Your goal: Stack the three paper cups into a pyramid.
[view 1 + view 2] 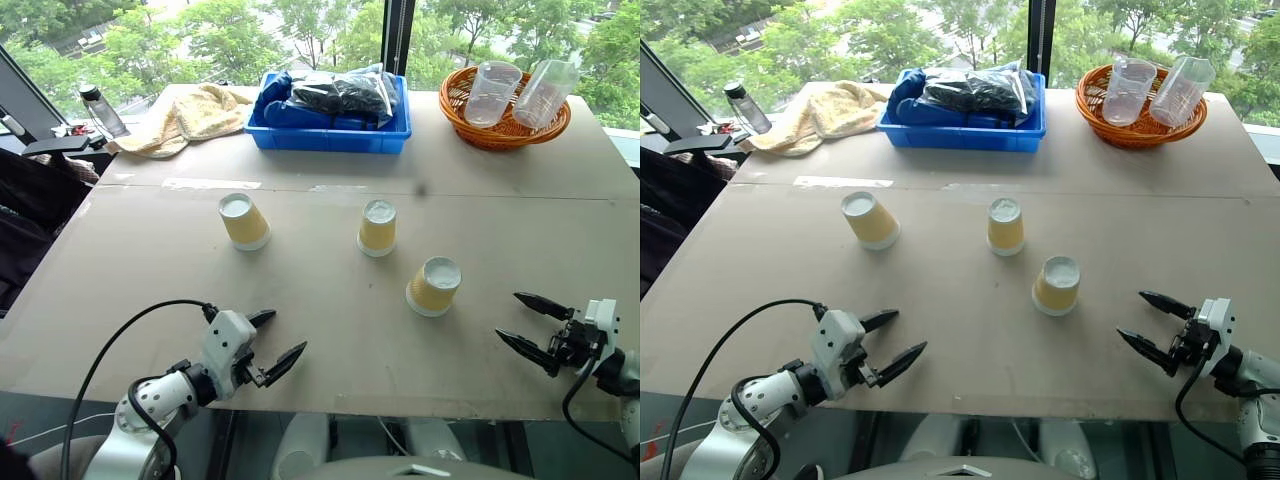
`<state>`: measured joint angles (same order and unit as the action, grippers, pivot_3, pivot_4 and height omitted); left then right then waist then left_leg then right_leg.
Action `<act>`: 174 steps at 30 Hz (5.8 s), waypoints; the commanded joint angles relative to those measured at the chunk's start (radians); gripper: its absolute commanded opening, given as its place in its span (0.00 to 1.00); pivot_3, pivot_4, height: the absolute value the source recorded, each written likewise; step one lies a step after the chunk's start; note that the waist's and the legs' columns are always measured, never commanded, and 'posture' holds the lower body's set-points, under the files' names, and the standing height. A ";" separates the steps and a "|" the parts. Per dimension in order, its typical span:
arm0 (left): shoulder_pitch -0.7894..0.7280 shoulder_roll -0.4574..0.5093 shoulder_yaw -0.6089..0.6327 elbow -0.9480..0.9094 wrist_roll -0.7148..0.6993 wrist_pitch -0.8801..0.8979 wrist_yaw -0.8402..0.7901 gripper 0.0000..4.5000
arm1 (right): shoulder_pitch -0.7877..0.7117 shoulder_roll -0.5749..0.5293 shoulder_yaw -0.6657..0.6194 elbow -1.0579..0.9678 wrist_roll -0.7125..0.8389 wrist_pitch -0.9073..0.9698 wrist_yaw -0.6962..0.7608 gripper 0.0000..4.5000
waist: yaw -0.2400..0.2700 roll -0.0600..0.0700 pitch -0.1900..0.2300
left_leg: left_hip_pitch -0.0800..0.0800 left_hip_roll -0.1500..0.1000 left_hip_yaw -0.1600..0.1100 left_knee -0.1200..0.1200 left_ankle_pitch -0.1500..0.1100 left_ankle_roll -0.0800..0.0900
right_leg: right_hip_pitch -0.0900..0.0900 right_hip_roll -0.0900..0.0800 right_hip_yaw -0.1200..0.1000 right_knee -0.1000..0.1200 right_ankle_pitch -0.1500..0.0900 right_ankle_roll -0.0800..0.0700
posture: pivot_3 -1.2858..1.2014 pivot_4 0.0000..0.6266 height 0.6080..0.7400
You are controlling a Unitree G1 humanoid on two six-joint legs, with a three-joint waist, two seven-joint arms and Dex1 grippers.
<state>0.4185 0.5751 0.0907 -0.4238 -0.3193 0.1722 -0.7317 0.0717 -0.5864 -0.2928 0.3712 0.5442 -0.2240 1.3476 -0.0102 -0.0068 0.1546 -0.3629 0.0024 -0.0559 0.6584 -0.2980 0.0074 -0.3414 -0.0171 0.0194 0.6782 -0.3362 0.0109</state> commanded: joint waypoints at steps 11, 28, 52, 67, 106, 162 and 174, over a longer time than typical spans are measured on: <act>-0.009 0.004 0.042 -0.005 -0.022 -0.020 -0.031 0.99 | 0.000 -0.015 -0.015 -0.016 -0.001 0.027 -0.006 1.00 | 0.000 0.000 0.001 | 0.000 0.000 0.000 -0.001 0.000 0.000 | 0.000 0.000 0.000 0.000 0.000 0.000 | 0.52 0.24 1.00; -0.129 -0.020 0.005 -0.001 -0.060 -0.003 -0.056 0.99 | 0.039 -0.016 -0.029 -0.167 0.075 0.066 0.034 1.00 | 0.001 0.005 0.004 | 0.000 0.000 0.000 -0.004 0.000 0.000 | -0.001 0.000 0.000 -0.001 0.000 0.000 | 0.52 0.24 1.00; -0.884 -0.434 -0.266 0.633 0.122 -0.136 0.068 0.99 | 0.256 -0.021 -0.207 -0.640 0.247 0.244 -0.119 1.00 | 0.024 0.002 0.009 | -0.005 -0.002 0.000 0.001 0.003 -0.005 | -0.002 0.001 -0.003 0.000 0.000 0.002 | 0.52 0.24 1.00; -1.049 -0.517 -0.253 0.876 0.187 -0.285 0.077 0.94 | 0.273 0.006 -0.209 -0.604 0.218 0.202 -0.092 1.00 | 0.023 0.002 0.009 | -0.009 -0.002 -0.002 0.008 0.003 -0.005 | -0.002 0.002 -0.006 0.001 0.001 0.002 | 0.52 0.24 1.00; -0.812 -0.286 -0.409 0.386 0.077 -0.033 -0.266 0.78 | 0.244 0.009 -0.170 -0.581 0.198 0.188 -0.093 1.00 | 0.023 0.004 0.008 | -0.009 -0.001 -0.004 0.010 0.003 -0.005 | -0.001 0.002 -0.006 0.002 0.001 0.003 | 0.52 0.24 1.00; -0.394 0.424 0.363 -0.210 -0.628 0.485 -0.502 1.00 | -0.106 0.035 0.160 -0.443 0.001 0.232 -0.172 0.62 | -0.003 0.005 0.012 | -0.016 -0.001 -0.005 0.010 0.002 -0.003 | -0.010 0.001 -0.008 0.002 0.001 0.003 | 0.52 0.24 1.00; -0.384 0.436 0.368 -0.208 -0.622 0.484 -0.492 1.00 | -0.103 0.033 0.210 -0.509 0.014 0.279 -0.163 0.45 | -0.003 0.005 0.012 | -0.016 -0.001 -0.005 0.010 0.002 -0.004 | -0.010 0.001 -0.008 0.002 0.001 0.003 | 0.52 0.24 1.00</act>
<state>0.0359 0.9960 0.4332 -0.6111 -0.9334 0.6696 -1.2221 -0.0280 -0.5483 -0.0813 -0.1005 0.5367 0.0536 1.1729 -0.0133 -0.0013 0.1666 -0.3790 0.0017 -0.0608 0.6683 -0.2960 0.0039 -0.3511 -0.0158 0.0118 0.6806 -0.3349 0.0138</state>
